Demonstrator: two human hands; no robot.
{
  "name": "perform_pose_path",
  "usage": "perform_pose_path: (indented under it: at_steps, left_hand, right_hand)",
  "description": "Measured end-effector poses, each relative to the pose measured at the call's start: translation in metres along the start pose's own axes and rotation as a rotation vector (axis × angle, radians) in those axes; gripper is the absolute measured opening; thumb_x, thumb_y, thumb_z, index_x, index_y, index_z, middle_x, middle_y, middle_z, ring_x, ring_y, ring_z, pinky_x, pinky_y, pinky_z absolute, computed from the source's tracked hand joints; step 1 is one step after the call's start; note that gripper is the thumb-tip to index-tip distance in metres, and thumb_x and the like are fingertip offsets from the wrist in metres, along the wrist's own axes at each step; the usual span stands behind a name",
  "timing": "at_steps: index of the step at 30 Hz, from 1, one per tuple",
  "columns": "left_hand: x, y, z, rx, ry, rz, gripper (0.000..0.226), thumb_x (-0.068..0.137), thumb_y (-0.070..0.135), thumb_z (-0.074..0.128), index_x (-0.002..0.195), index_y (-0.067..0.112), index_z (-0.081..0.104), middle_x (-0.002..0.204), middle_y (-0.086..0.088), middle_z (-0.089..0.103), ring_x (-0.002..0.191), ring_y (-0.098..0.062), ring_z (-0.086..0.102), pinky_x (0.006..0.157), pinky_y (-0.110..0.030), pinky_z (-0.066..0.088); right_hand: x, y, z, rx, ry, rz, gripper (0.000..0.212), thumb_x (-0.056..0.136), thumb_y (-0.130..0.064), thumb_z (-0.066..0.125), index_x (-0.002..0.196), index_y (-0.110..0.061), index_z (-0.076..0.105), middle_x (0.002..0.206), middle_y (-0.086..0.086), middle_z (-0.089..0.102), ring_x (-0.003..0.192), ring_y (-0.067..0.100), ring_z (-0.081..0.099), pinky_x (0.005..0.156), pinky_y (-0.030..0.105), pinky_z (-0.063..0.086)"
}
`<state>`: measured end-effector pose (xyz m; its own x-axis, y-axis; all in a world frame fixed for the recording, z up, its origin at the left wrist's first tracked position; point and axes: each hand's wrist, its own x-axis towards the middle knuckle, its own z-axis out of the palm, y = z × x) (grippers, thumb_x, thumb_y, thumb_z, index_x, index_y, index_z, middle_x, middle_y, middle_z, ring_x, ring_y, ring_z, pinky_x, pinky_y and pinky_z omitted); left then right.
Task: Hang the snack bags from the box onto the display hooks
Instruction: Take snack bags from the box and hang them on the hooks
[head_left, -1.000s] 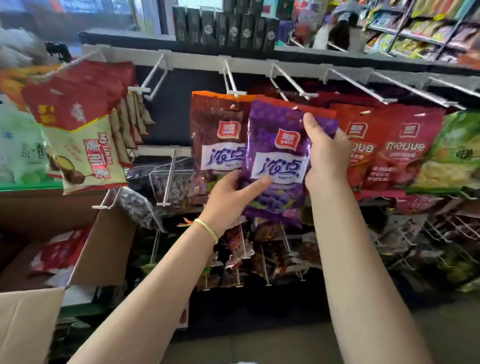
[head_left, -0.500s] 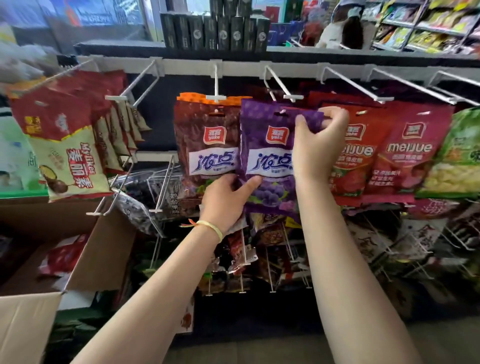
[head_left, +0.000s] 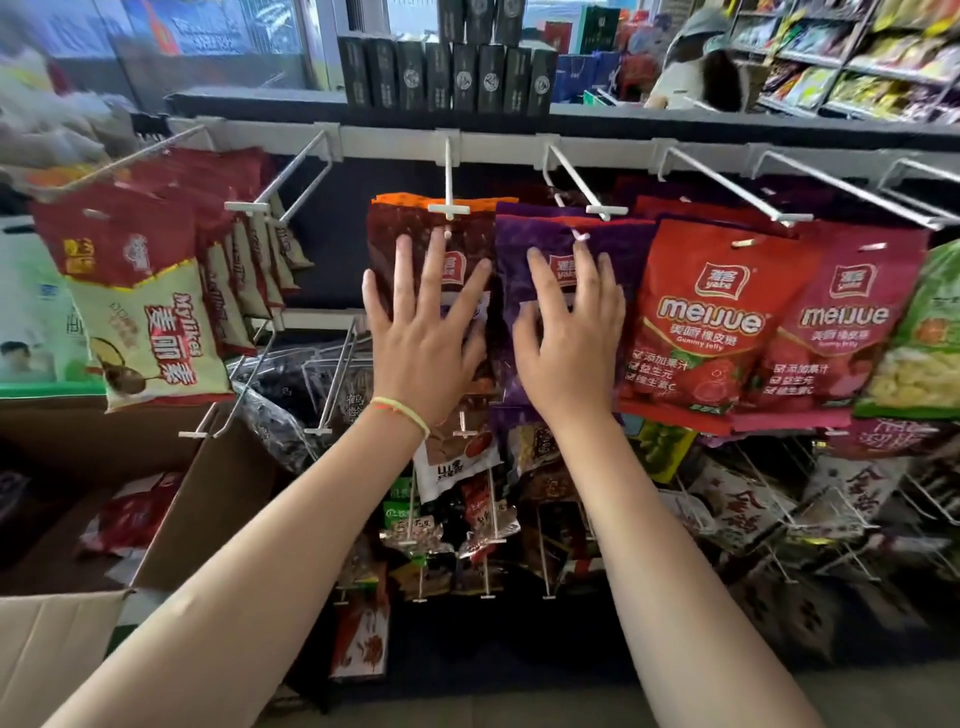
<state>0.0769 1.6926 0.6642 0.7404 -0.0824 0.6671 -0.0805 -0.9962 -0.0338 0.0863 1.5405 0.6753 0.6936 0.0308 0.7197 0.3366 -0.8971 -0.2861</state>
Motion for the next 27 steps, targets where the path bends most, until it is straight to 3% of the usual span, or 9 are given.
perform_pose_path:
  at_steps: [6,8,10,13,14,16,19,23,27]
  left_hand:
    - [0.005,-0.008,0.004,-0.044,-0.055,0.046,0.063,0.092,0.031,0.051,0.153,0.03,0.033,0.165,-0.014,0.012,0.151,-0.04,0.01,0.115,-0.062,0.02]
    - [-0.004,-0.016,0.002,-0.073,-0.077,0.092,0.067,0.088,0.025,0.056,0.151,0.026,0.035,0.164,-0.014,0.017,0.151,-0.038,0.013,0.114,-0.06,0.026]
    - [-0.019,-0.028,-0.001,-0.15,-0.085,0.124,0.057,0.087,0.022,0.056,0.144,0.021,0.046,0.16,-0.013,0.029,0.148,-0.035,0.024,0.107,-0.055,0.037]
    - [-0.055,-0.058,-0.002,-0.288,-0.105,0.044,0.031,0.087,0.023,0.055,0.115,0.013,0.066,0.133,-0.01,0.059,0.116,-0.031,0.058,0.074,-0.041,0.055]
    - [-0.069,-0.074,-0.003,-0.322,-0.113,-0.014,0.027,0.088,0.025,0.053,0.106,0.013,0.068,0.115,-0.009,0.066,0.096,-0.03,0.066,0.061,-0.036,0.053]
    - [-0.097,-0.112,-0.005,-0.353,-0.168,-0.139,0.032,0.088,0.033,0.044,0.094,0.015,0.07,0.086,-0.004,0.071,0.069,-0.027,0.068,0.049,-0.029,0.046]
    - [-0.144,-0.18,-0.012,-0.371,-0.137,-0.267,0.036,0.086,0.036,0.042,0.085,0.017,0.072,0.073,-0.001,0.072,0.059,-0.025,0.068,0.045,-0.03,0.05]
    - [-0.219,-0.28,-0.022,-0.398,-0.03,-0.451,0.026,0.085,0.03,0.052,0.085,0.019,0.075,0.076,0.002,0.074,0.063,-0.02,0.069,0.052,-0.03,0.053]
    - [-0.278,-0.393,-0.019,-0.271,-0.143,-0.707,0.029,0.082,0.035,0.047,0.081,0.02,0.072,0.076,0.0,0.071,0.069,-0.026,0.069,0.057,-0.033,0.052]
  right_hand:
    - [0.005,-0.003,0.01,-0.026,0.033,0.021,0.046,0.098,-0.028,0.049,0.144,-0.02,0.05,0.154,0.016,0.038,0.145,0.038,0.028,0.118,0.053,0.025]
    - [-0.002,-0.016,0.01,-0.056,0.153,0.043,0.034,0.095,-0.022,0.053,0.127,-0.014,0.063,0.135,0.015,0.055,0.131,0.036,0.045,0.107,0.051,0.038]
    - [-0.015,-0.035,0.015,-0.019,0.224,0.03,0.02,0.09,-0.012,0.054,0.103,-0.009,0.069,0.107,0.012,0.063,0.104,0.032,0.057,0.086,0.046,0.046]
    - [-0.043,-0.075,0.034,0.249,-0.037,0.01,0.016,0.088,-0.008,0.051,0.09,-0.007,0.067,0.086,0.007,0.066,0.081,0.027,0.062,0.068,0.041,0.051]
    - [-0.053,-0.092,0.043,0.328,-0.159,0.033,0.016,0.088,-0.009,0.051,0.09,-0.008,0.067,0.085,0.006,0.068,0.079,0.025,0.063,0.066,0.04,0.052]
    - [-0.072,-0.128,0.063,0.46,-0.362,0.079,0.017,0.09,-0.009,0.053,0.092,-0.011,0.07,0.085,0.003,0.071,0.078,0.021,0.065,0.068,0.038,0.052]
    - [-0.093,-0.197,0.09,0.568,-0.579,0.079,0.018,0.092,-0.009,0.053,0.089,-0.014,0.069,0.078,-0.001,0.07,0.068,0.012,0.06,0.065,0.033,0.049]
    - [-0.128,-0.295,0.127,0.65,-0.739,0.051,0.018,0.091,-0.01,0.053,0.085,-0.016,0.069,0.07,-0.005,0.066,0.059,0.01,0.058,0.058,0.028,0.047]
    - [-0.159,-0.387,0.171,0.731,-0.824,0.024,0.021,0.086,-0.009,0.05,0.082,-0.016,0.069,0.063,-0.01,0.062,0.054,0.009,0.057,0.053,0.022,0.043]
